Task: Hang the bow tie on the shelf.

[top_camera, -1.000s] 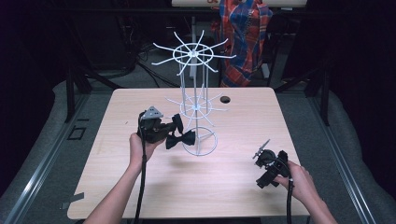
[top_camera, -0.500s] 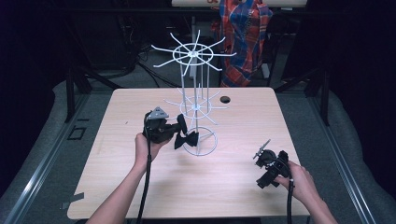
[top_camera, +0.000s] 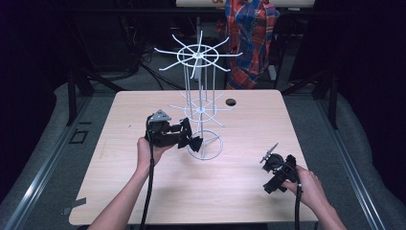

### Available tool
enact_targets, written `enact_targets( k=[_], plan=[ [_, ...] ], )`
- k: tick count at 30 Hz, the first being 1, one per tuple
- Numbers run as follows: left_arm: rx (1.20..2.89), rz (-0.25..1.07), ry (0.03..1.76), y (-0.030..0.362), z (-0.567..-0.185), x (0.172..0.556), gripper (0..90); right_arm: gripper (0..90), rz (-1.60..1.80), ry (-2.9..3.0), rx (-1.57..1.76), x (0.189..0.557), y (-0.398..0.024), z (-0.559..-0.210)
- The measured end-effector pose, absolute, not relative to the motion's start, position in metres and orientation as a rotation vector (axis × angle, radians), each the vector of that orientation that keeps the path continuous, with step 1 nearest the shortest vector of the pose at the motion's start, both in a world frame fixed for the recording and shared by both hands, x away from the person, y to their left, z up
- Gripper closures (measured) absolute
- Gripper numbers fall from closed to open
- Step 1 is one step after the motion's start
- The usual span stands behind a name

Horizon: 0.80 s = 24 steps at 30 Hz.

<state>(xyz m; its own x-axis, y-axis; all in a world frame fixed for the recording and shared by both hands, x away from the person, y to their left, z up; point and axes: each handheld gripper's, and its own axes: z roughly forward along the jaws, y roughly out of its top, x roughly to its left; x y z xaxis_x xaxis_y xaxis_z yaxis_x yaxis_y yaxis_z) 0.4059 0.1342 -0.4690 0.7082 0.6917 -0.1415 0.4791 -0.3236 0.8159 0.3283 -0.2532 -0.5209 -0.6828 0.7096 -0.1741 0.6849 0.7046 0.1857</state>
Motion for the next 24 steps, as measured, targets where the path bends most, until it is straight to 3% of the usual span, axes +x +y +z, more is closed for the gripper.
enact_targets(
  k=[4,12,24],
  plan=[
    [1.978,0.290,0.929,0.139,-0.468,0.404,41.3,3.7,0.145,2.690,1.106,0.329,-0.254,-0.519],
    [1.994,0.326,0.959,0.155,-0.463,0.400,25.4,3.7,0.145,2.684,1.105,0.329,-0.254,-0.517],
    [2.050,0.404,0.993,0.179,-0.454,0.385,14.7,3.7,0.144,2.686,1.106,0.329,-0.255,-0.518]
  ],
)
